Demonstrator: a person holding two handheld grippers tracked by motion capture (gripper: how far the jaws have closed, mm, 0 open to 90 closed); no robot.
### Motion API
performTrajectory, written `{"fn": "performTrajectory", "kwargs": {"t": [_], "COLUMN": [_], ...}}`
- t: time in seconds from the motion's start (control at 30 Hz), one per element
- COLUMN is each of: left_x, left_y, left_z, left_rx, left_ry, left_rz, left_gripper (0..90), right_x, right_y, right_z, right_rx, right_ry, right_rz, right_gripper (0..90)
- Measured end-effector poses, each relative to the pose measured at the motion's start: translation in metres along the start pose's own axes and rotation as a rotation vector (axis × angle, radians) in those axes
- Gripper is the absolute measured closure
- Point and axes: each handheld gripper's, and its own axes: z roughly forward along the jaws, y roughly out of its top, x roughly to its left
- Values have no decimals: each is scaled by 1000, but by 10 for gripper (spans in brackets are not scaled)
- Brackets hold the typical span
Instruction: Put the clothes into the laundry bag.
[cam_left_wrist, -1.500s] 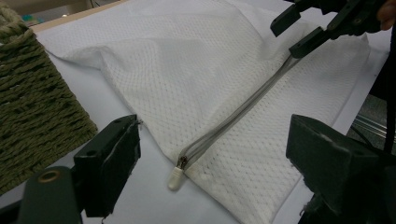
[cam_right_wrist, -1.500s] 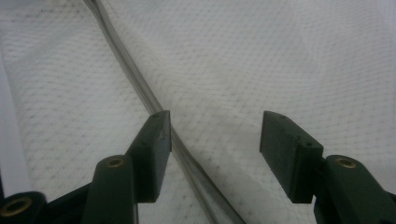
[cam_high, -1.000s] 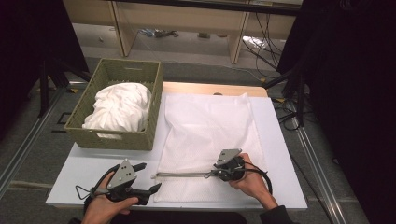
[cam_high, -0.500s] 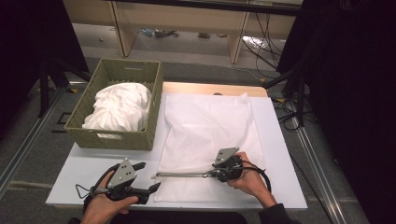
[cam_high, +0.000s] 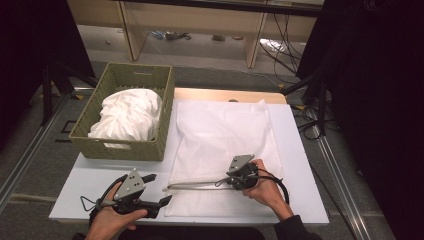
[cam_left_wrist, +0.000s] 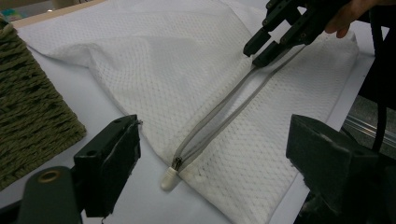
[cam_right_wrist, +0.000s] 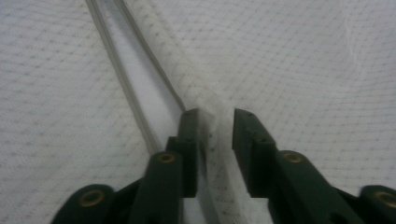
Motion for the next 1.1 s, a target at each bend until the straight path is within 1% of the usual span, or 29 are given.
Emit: {"fn": "performTrajectory", "kwargs": {"t": [0.03, 0.07, 0.1, 0.13, 0.17, 0.2, 0.23, 0.27, 0.3, 0.33, 0.37, 0.4, 0.47, 0.57, 0.6, 0.67, 0.7, 0.73, 0.77, 0.8, 0.83, 0.87, 0.9, 0.93, 0.97, 1.0, 1.03, 1.07, 1.1], "left_x": [0, 0, 0, 0, 0, 0, 0, 0, 0, 0, 1, 1, 3, 7, 7, 11, 12, 15, 15, 18, 20, 24, 27, 31, 35, 39, 43, 47, 51], "left_y": [0, 0, 0, 0, 0, 0, 0, 0, 1, 1, 1, 1, 2, 4, 5, 6, 7, 7, 8, 9, 10, 12, 14, 15, 16, 17, 19, 22, 26], "left_z": [0, 0, 1, 1, 1, 2, 2, 2, 1, 1, 0, 0, -2, -1, 0, 1, 1, 1, 0, -2, -3, -6, -8, -10, -12, -14, -16, -19, -23], "left_rx": [-1, -1, -1, 1, 0, 1, 2, 1, 3, 3, -2, -5, -5, -5, -4, -2, 5, 2, -2, -9, -17, -21, -25, -26, -26, -28, -30, -33, -44], "left_ry": [-2, -4, -4, -4, -10, -9, -9, -10, -3, -3, -1, -1, 6, 16, 23, 27, 38, 38, 39, 37, 40, 57, 66, 76, 87, 93, 110, 125, 132], "left_rz": [-1, -3, -4, 1, -4, -3, -2, -1, 8, 8, 4, -3, 2, -5, -9, -2, 0, -1, -22, -33, -42, -42, -38, -38, -49, -54, -70, -79, -86], "left_gripper": [171, 171, 171, 171, 171, 171, 171, 172, 172, 172, 172, 172, 172, 176, 177, 179, 181, 181, 184, 188, 188, 189, 188, 189, 189, 189, 189, 189, 189], "right_x": [1, -1, -4, -4, -4, -6, -8, -9, -12, -12, -13, -13, -13, -12, -11, -10, -9, -10, -9, -9, -9, -7, -9, -9, -9, -9, -9, -10, -10], "right_y": [0, -1, -2, -2, -2, -2, -2, -2, -1, -1, -1, 0, 0, 2, 4, 5, 8, 10, 11, 13, 13, 14, 15, 16, 19, 20, 20, 23, 23], "right_z": [1, 3, 6, 6, 5, 6, 6, 7, 8, 8, 8, 9, 9, 8, 5, 4, 0, -3, -5, -9, -9, -11, -13, -13, -16, -17, -17, -20, -20], "right_rx": [13, 16, 15, 15, 24, 21, 17, 17, 11, 11, 10, 15, 16, 13, 12, 10, -2, -6, -12, -24, -24, -17, -20, -33, -38, -48, -48, -59, -59], "right_ry": [-1, -23, -17, -17, -17, -27, -26, -14, 6, 6, 11, 31, 35, 26, 14, 12, -8, -17, -18, -39, -39, -36, -39, -48, -73, -78, -78, -85, -85], "right_rz": [22, -5, 14, 14, 34, 47, 52, 71, 71, 71, 60, 51, 44, 33, 12, 15, -1, -7, 1, -8, -8, 14, -10, -8, -47, -45, -45, -50, -50], "right_gripper": [615, 585, 542, 542, 550, 594, 628, 680, 788, 788, 825, 874, 885, 893, 893, 893, 894, 894, 894, 895, 895, 894, 895, 895, 895, 895, 895, 895, 895]}}
